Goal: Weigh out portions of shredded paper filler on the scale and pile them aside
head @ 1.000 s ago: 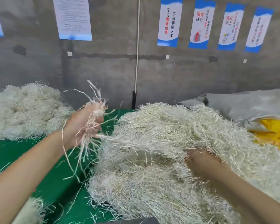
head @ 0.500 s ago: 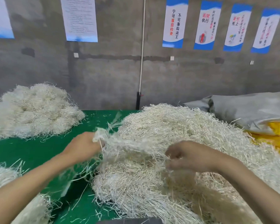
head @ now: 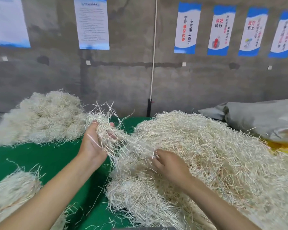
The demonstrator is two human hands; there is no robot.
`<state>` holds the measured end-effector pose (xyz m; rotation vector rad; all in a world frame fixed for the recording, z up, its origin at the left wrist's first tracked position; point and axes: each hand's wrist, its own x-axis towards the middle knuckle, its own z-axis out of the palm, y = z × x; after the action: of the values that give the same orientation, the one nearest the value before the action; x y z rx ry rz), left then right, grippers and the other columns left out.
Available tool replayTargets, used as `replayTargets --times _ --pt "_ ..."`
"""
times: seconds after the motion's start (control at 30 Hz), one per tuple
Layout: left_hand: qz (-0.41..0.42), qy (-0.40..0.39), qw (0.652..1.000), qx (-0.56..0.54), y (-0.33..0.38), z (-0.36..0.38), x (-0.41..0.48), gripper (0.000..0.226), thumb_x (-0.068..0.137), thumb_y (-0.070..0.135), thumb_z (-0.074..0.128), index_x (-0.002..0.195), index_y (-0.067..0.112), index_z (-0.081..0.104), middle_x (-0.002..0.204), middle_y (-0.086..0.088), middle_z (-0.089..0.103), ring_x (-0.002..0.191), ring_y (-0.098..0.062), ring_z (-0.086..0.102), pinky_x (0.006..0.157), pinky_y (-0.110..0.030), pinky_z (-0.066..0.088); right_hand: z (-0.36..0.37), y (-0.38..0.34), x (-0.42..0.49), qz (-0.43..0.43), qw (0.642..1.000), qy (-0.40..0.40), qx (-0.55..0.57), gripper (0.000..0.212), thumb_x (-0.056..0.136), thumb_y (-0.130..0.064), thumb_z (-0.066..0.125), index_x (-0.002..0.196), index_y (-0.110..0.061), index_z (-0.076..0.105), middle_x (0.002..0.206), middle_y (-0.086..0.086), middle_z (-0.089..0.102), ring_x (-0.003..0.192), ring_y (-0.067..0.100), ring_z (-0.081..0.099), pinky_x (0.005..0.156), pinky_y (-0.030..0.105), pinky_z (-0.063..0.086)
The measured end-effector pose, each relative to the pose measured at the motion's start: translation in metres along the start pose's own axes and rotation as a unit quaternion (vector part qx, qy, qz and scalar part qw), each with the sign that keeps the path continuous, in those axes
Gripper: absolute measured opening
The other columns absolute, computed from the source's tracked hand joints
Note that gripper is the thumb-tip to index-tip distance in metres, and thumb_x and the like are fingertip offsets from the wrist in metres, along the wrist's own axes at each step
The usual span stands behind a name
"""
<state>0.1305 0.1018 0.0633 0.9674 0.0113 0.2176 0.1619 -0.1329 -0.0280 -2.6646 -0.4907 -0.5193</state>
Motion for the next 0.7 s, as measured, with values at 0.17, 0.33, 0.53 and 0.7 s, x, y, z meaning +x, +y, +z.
replayTargets --times 0.17,0.33,0.53,0.7 --pt "-0.008 0.044 0.998 -0.048 0.018 -0.002 0.012 0.021 0.1 0.031 0.042 0.09 0.021 0.058 0.074 0.002 0.063 0.054 -0.011 0.053 0.055 -0.024 0.048 -0.013 0.03 -0.005 0.041 0.998 0.024 -0.035 0.016 0.096 -0.038 0.056 0.097 -0.025 0.064 0.068 -0.013 0.058 0.057 -0.004 0.055 0.05 0.012 0.044" --pt "0.033 0.057 0.993 -0.097 0.055 -0.003 0.022 0.021 0.089 0.022 0.046 0.069 0.027 0.049 0.071 0.007 0.053 0.069 -0.012 0.051 0.088 -0.032 0.05 -0.013 0.075 -0.024 0.155 0.985 -0.066 -0.039 0.017 0.097 -0.034 0.057 0.083 -0.027 0.051 0.076 -0.01 0.061 0.06 0.003 0.057 0.053 0.018 0.052" --pt "0.004 -0.01 0.995 0.102 0.039 0.002 0.015 0.042 0.102 0.029 0.041 0.132 0.003 0.052 0.133 -0.022 0.057 0.125 -0.035 0.053 0.11 -0.056 0.036 -0.035 0.066 -0.032 0.202 0.964 -0.17 -0.023 0.034 0.09 -0.028 0.067 0.123 -0.025 0.057 0.124 -0.003 0.061 0.101 0.009 0.059 0.088 0.024 0.052" --pt "0.003 0.005 0.995 0.101 0.018 0.023 0.008 0.031 0.102 0.032 0.039 0.081 0.016 0.054 0.067 -0.003 0.063 0.055 -0.015 0.059 0.066 -0.034 0.046 -0.088 -0.022 -0.026 0.051 0.996 0.078 0.001 0.047 0.089 -0.048 0.048 0.133 -0.033 0.055 0.127 -0.016 0.062 0.098 -0.004 0.058 0.089 0.028 0.055"
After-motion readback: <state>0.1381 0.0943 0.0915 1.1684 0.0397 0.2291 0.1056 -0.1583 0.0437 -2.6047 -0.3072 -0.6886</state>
